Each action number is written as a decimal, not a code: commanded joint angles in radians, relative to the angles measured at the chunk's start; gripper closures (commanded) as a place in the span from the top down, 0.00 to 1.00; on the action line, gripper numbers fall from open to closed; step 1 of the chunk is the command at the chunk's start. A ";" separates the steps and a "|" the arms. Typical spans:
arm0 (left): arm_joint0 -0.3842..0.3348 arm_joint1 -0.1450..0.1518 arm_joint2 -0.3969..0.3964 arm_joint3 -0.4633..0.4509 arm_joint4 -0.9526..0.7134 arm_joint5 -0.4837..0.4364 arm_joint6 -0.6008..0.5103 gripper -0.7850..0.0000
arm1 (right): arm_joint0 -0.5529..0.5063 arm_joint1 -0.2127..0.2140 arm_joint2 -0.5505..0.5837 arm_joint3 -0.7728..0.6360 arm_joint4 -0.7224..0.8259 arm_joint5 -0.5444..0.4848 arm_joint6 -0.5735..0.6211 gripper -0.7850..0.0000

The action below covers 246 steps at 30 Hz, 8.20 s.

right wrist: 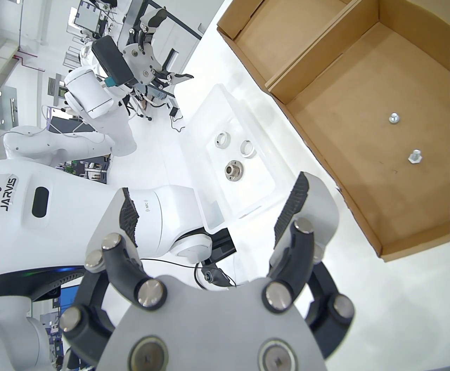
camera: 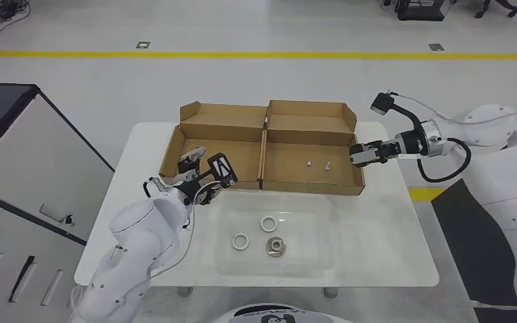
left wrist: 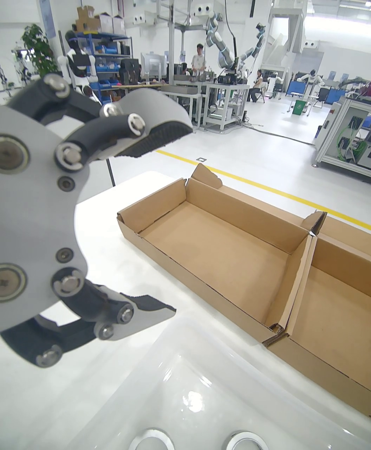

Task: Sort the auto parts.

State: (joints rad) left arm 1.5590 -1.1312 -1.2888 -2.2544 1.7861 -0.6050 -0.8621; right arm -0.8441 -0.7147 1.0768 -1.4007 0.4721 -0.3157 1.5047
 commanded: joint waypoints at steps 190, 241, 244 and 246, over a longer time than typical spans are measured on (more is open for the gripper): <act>-0.879 -0.136 1.097 0.570 -1.080 0.198 -0.551 0.40 | 0.000 0.000 0.000 0.000 0.000 0.000 0.000 1.00; -0.786 0.064 0.665 0.269 -1.305 0.095 -0.387 0.00 | 0.000 0.000 0.000 0.000 0.000 0.000 0.000 1.00; -0.724 0.087 0.598 0.297 -1.354 0.018 -0.297 0.00 | 0.000 0.000 0.000 0.000 0.000 0.000 0.000 1.00; -0.681 0.101 0.553 0.322 -1.398 -0.041 -0.231 0.00 | 0.000 0.000 0.000 0.000 0.000 0.000 0.000 1.00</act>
State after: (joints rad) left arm 0.8489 -1.0387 -0.7066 -1.9481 0.4159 -0.6051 -1.1389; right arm -0.8441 -0.7147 1.0768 -1.4007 0.4721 -0.3157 1.5047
